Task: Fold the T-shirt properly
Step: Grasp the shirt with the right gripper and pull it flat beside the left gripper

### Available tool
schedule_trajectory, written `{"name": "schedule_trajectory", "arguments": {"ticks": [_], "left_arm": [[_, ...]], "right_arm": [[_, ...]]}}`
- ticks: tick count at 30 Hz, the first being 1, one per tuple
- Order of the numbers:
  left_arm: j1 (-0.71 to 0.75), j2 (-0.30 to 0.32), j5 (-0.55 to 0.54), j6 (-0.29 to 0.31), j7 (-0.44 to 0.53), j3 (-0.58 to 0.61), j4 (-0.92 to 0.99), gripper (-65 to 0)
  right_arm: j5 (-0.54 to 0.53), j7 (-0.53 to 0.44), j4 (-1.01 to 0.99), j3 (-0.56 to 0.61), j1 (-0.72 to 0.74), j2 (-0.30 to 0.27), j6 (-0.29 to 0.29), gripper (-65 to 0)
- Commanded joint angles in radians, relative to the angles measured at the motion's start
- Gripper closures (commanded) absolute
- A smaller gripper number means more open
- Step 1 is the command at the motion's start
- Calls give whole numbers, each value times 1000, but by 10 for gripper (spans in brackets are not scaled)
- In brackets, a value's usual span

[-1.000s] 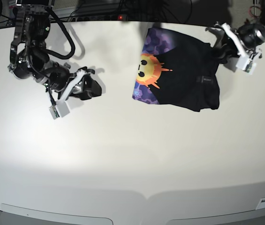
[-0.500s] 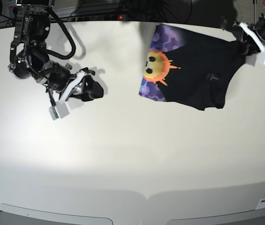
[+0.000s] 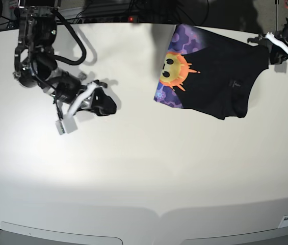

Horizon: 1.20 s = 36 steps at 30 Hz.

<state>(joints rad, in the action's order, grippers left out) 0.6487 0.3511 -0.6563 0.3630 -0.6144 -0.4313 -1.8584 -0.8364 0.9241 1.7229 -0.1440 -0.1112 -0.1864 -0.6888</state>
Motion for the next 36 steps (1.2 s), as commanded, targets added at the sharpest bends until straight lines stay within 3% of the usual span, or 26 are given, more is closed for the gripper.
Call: {"name": "schedule_trajectory", "arguments": {"ticks": [1, 5, 9, 13, 17, 20, 24, 31, 36], "left_arm": [[19, 10, -50, 21, 37, -8, -34, 0], [39, -36, -101, 68, 22, -7, -58, 0], [39, -116, -18, 69, 2, -7, -45, 0], [39, -195, 64, 71, 24, -7, -10, 0], [33, -212, 95, 71, 108, -7, 80, 0], [-5, -212, 136, 71, 164, -7, 142, 0], [-90, -216, 133, 71, 155, -6, 211, 0], [-249, -220, 134, 79, 121, -5, 325, 0], [-352, -226, 133, 115, 100, -5, 393, 0]], "right_arm": [[-8, -27, 18, 32, 29, -4, -9, 0], [101, -60, 18, 190, 94, 4, -9, 0], [290, -84, 15, 315, 150, 80, -9, 0], [417, -171, -49, 375, 169, 161, 26, 0], [492, -181, -179, 386, 186, 218, 24, 0], [563, -239, -217, 386, 185, 222, 24, 0], [652, -240, -218, 386, 182, 220, 31, 0], [682, -241, -216, 336, 123, 164, 35, 0], [677, -245, -174, 258, 30, 161, 34, 0]]}}
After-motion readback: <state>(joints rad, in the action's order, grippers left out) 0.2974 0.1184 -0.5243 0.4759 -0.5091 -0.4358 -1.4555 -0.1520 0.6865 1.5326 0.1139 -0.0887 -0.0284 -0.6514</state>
